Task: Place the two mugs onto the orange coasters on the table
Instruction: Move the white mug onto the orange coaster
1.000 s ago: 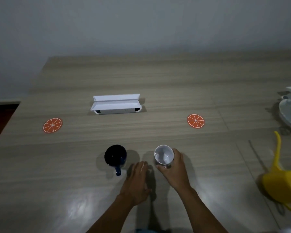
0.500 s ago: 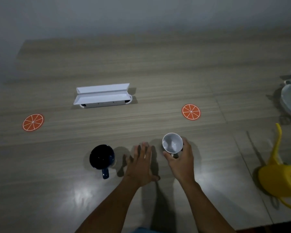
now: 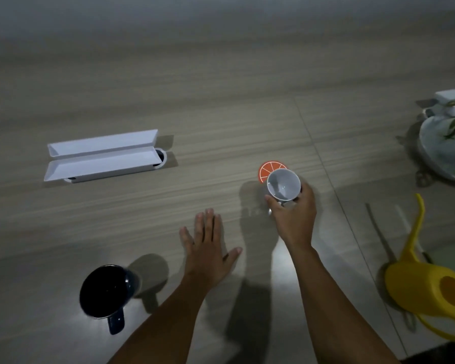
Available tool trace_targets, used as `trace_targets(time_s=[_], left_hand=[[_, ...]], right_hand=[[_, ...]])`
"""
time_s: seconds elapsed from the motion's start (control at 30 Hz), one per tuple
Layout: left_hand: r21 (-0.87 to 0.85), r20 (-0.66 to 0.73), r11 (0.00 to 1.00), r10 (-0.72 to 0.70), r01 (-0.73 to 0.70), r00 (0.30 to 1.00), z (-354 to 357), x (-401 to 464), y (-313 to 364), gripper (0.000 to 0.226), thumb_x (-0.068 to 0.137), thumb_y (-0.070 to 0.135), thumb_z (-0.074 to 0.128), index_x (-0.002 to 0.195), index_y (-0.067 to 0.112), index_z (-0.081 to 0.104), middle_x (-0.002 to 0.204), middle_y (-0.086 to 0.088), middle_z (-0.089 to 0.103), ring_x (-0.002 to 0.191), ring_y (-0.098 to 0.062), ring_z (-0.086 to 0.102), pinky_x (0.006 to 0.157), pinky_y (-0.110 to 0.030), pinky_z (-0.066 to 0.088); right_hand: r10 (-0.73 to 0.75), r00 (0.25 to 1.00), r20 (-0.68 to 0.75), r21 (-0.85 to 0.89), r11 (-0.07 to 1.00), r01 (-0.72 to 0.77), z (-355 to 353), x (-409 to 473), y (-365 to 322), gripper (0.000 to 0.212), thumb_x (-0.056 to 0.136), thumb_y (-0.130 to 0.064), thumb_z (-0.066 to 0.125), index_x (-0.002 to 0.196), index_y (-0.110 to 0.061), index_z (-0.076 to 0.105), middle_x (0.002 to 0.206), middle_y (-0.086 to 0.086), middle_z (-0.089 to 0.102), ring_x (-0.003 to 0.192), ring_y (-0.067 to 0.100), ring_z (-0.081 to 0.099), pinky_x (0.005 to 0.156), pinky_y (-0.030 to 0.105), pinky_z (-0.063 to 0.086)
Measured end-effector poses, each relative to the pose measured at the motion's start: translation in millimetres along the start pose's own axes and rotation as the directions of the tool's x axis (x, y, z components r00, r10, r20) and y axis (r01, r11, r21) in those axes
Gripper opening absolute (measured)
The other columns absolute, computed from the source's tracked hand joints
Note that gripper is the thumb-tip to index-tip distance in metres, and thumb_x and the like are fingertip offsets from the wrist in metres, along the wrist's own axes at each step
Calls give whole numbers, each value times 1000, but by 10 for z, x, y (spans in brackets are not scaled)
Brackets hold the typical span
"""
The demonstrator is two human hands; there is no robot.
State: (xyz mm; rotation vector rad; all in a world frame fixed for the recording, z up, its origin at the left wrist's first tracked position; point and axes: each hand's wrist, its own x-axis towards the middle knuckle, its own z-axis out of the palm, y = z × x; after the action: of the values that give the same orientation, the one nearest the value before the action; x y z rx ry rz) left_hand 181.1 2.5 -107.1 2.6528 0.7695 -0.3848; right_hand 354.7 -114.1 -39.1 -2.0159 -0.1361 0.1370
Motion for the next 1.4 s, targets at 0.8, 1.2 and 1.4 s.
trace_targets(time_s=[0.8,1.2,1.4], left_hand=[[-102,-156,995,-36,20,987,211,43,-63,95,92,74,37,165,22,6,175,3,-1,161,-19,-6,126,-62,0],[-112,-172,993,-41,22,984,226,46,-60,95,91,74,39,165,22,7,175,2,1,161,-19,-3,126,-63,3],[-105,-167,994,-37,19,985,244,47,-73,95,92,75,38,165,23,5,175,3,-2,161,-18,-5,126,-63,3]], right_hand=[[39,988,-149,81,996,-27,274,639,56,83,70,-23,94,142,-15,53,132,-5,54,113,13,64,76,5,54],[-29,998,-51,-34,999,28,251,725,109,86,70,-28,92,145,-18,51,139,0,57,118,17,62,88,18,56],[-40,999,-22,-15,999,40,203,767,127,84,71,-21,92,144,-18,52,139,0,56,119,16,61,75,0,47]])
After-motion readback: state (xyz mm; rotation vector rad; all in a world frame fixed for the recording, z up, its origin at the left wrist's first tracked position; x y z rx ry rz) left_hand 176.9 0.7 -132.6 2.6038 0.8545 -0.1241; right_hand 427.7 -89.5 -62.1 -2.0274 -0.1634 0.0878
